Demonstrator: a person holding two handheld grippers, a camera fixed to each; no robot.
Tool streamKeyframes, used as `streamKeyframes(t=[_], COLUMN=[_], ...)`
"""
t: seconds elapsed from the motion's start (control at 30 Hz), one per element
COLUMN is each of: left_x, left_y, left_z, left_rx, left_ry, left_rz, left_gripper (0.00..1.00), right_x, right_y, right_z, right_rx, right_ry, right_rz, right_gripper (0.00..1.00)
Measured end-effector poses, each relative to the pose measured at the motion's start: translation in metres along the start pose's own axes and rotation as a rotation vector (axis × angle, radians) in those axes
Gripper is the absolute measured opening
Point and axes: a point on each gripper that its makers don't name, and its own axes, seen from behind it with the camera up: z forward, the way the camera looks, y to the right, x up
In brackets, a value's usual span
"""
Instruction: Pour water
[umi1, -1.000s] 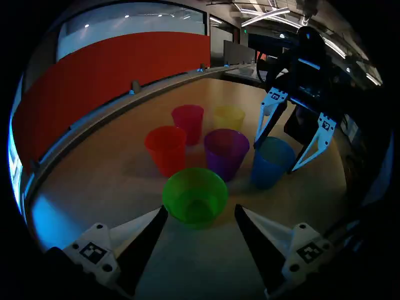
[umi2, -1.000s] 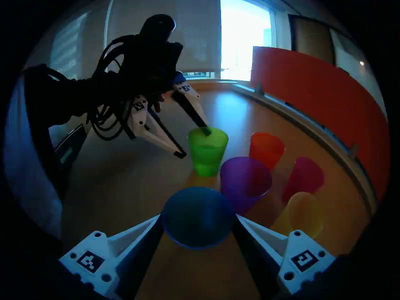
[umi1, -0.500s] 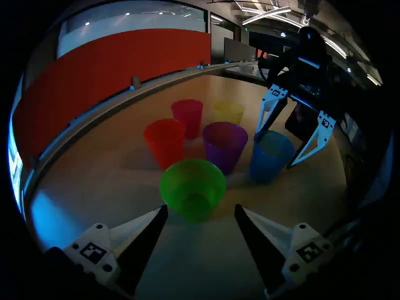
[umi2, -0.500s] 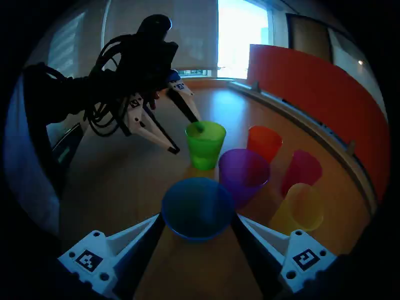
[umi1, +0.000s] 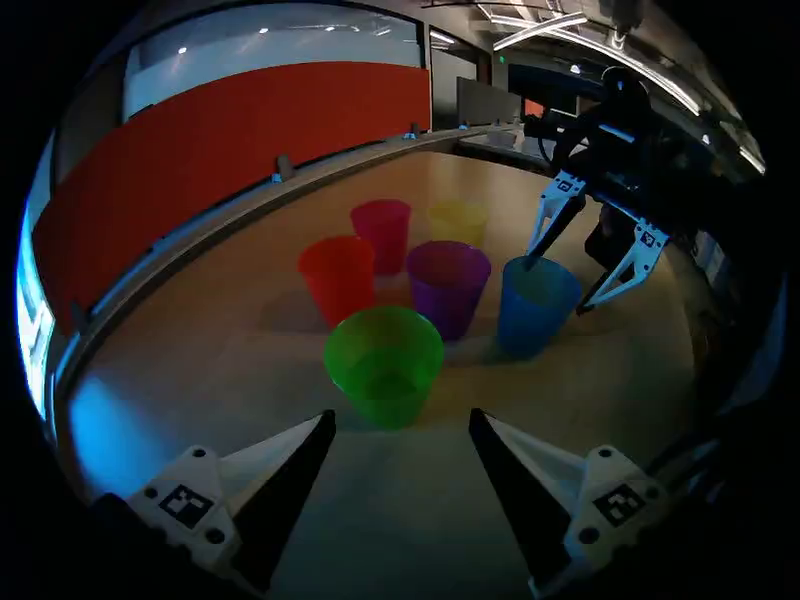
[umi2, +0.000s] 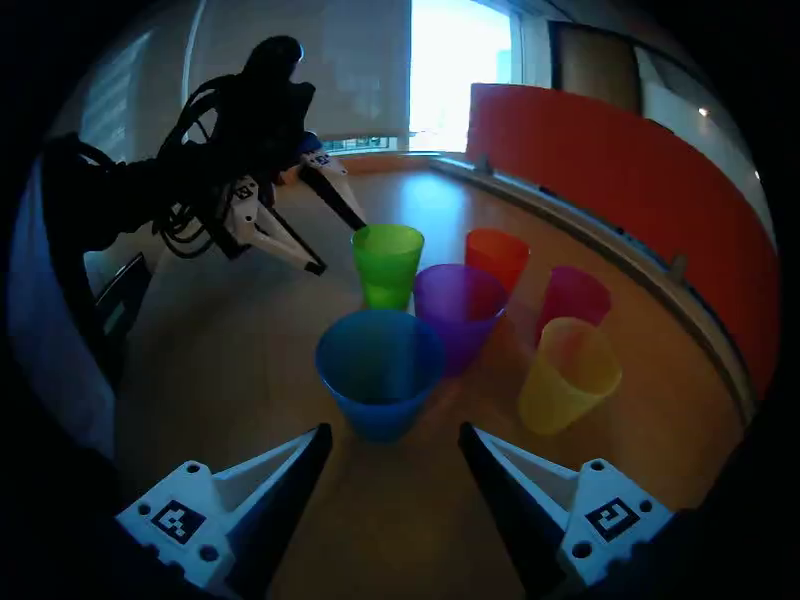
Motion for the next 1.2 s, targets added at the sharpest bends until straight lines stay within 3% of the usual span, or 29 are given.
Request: streamKeyframes(t=[0.37,0.77,1.2], left_x=[0.009,0.025,0.029], left_y=[-0.006,-0.021,-0.037], left_z=[-0.023,-0.062,-0.104], left_rx=[0.086,0.23,0.39], left_ry=[0.075,0.247,0.402], left_rz=[-0.069,-0.164,-0.264], left_gripper=[1.0,1.0,0.99], right_x=[-0.014,-0.013,0.0], right_y=[0.03,0.058,0.071], right_z=[-0.034,-0.076,-0.106], right_rx=[-0.124,-0.283,-0.453], right_ry=[0.037,0.098,0.173], right_rz=[0.101,0.203,0.212], right_gripper=[0.99,0.99,0.99])
